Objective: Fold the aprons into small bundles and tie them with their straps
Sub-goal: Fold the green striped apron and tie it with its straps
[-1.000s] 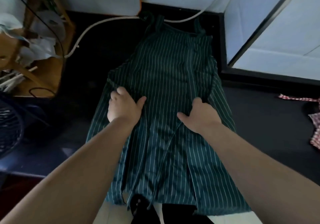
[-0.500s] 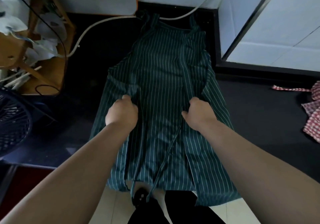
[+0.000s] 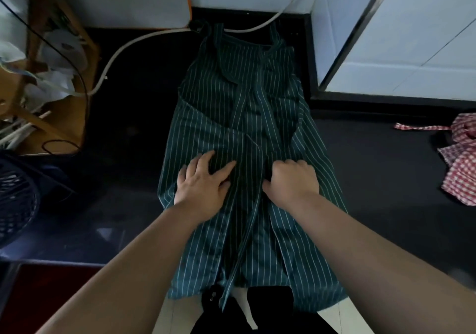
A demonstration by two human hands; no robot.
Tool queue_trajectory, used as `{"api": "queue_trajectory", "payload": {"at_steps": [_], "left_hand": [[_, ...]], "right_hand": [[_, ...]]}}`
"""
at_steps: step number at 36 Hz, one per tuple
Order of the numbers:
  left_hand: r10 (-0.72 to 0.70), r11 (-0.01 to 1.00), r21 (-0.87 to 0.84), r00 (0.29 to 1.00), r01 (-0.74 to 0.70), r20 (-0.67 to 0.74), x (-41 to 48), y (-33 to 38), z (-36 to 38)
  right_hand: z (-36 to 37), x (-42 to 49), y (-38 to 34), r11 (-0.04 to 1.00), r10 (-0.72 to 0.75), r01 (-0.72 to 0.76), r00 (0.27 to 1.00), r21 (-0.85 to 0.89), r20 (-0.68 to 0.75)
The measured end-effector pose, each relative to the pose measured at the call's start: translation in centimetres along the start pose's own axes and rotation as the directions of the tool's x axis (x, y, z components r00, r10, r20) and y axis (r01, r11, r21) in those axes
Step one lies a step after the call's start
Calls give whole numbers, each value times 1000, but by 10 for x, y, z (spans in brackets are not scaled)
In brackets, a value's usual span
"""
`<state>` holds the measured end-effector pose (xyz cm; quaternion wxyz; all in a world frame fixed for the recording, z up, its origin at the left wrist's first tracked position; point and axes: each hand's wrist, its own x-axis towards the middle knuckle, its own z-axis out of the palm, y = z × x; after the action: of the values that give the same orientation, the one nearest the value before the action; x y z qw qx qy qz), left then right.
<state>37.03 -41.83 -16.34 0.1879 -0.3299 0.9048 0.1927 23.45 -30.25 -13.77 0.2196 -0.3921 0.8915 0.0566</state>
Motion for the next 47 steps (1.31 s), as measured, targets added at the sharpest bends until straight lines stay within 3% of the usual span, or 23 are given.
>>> {"api": "queue_trajectory", "payload": {"at_steps": [4,7,10,12,14,19,22,24,26,29,33,38,42,44,47], "left_hand": [[2,999,39,992,-7,123,1,-2,5],[18,999,41,991,-24,129,4,-6,3],[14,999,47,992,-21,127,9,-11,-1],[-1,999,53,992,-6,129,11,-11,-2],[-28,999,50,991,22,129,15,-9,-4],[-95,995,24,990,93,106,35,-11,-13],[-87,996,19,992,86,94,45,-16,-19],[-96,995,16,993,96,69,46,-19,-20],[-133,991,18,991,133,-23,41,-18,-19],[-173,981,48,963,187,-206,22,-14,-18],[-153,984,56,965,169,-215,-7,-21,-13],[-203,979,39,979,202,14,2,-35,-4],[-210,976,70,976,206,52,41,-48,-23],[-218,971,111,975,213,43,56,-51,-37],[-230,963,123,970,239,-84,56,-48,-46]], "right_hand": [[2,1,-5,985,136,-148,983,91,124],[-12,10,-8,906,83,-164,973,389,217],[-43,25,-19,750,16,-48,998,659,54],[-59,41,-29,666,51,49,992,744,-111],[-64,55,-37,623,98,81,979,778,-181],[-37,67,-41,775,-140,18,980,631,144],[-29,55,-35,870,-202,149,977,469,65],[-22,44,-29,952,-172,155,984,263,43],[-8,30,-27,994,-73,61,988,93,135],[12,23,-24,999,-9,-2,965,43,262],[16,41,-19,998,-30,18,977,60,209],[0,82,-17,996,-89,85,986,34,139],[-22,112,-15,991,-131,125,982,51,134],[-32,114,-17,973,-173,165,984,161,37],[-37,96,-23,927,-198,262,950,267,-243]]}}
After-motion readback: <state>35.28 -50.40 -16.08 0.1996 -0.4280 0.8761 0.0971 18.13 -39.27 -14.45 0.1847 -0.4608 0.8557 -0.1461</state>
